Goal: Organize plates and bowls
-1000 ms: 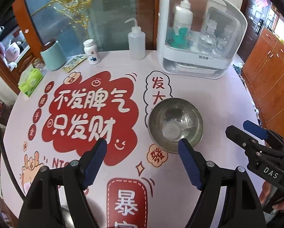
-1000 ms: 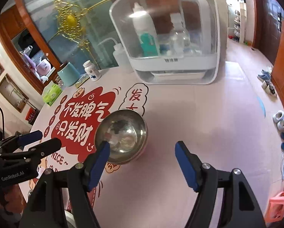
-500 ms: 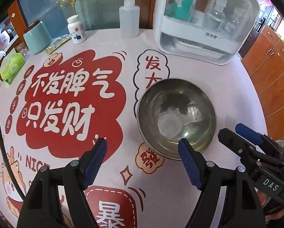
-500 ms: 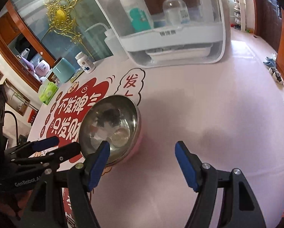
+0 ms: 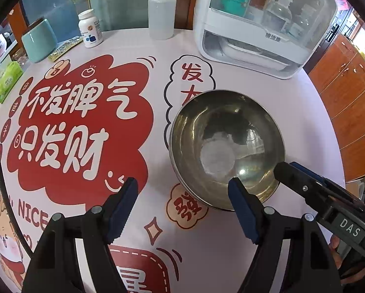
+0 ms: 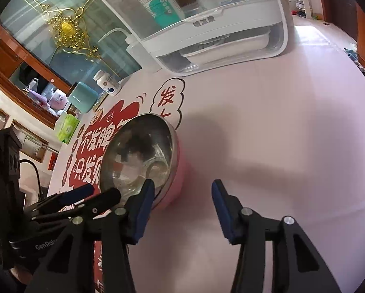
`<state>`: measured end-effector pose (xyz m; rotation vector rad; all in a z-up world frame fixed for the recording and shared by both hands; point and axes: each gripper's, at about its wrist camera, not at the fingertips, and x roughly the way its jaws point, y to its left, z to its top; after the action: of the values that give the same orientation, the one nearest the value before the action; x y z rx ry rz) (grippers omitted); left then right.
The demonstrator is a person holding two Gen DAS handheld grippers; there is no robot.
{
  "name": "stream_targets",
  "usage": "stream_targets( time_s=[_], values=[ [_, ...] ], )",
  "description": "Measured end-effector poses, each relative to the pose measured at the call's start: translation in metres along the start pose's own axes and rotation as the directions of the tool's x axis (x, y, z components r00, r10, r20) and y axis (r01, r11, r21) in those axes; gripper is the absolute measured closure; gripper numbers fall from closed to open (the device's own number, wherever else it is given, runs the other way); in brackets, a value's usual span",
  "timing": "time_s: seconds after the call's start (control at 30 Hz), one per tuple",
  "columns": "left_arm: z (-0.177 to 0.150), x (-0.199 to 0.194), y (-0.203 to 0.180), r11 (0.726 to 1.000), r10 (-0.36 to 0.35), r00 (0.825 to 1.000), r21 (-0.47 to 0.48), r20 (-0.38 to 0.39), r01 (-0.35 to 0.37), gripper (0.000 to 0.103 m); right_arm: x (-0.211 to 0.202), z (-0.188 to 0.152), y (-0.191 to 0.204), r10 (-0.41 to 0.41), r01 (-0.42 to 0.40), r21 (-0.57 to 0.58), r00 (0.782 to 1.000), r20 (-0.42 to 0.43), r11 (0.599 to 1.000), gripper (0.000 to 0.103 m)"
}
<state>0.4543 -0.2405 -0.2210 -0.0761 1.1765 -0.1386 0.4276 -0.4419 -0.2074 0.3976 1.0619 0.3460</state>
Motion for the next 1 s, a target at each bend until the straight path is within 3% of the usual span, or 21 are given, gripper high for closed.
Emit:
stream_targets(
  time_s=[0.23, 0.37, 0.6, 1.0],
  values=[
    [-0.007, 0.004, -0.001, 1.0, -0.014, 1.0, -0.006, -0.008, 0.014, 0.043, 0.004, -0.009, -0.004, -0.019, 0.019, 0.016, 0.999, -0.028, 1.0, 0.073],
    [-0.011, 0.005, -0.004, 0.999, -0.048, 0.999, -0.008, -0.009, 0.047, 0.063, 0.007, -0.015, -0.007, -0.009, 0.011, 0.028, 0.999, -0.049, 1.0, 0.08],
    [-0.014, 0.006, -0.009, 0.998, -0.067, 0.998, 0.004, -0.012, 0.067, 0.086, 0.007, -0.021, -0.001, 0.008, -0.007, 0.014, 0.999, -0.05, 1.0, 0.088],
    [-0.032, 0.004, -0.011, 0.999, -0.05, 0.998, 0.017, -0.028, 0.05, 0.089, 0.002, -0.029, 0.0, 0.011, -0.01, 0.018, 0.998, -0.054, 1.0, 0.093]
  ],
)
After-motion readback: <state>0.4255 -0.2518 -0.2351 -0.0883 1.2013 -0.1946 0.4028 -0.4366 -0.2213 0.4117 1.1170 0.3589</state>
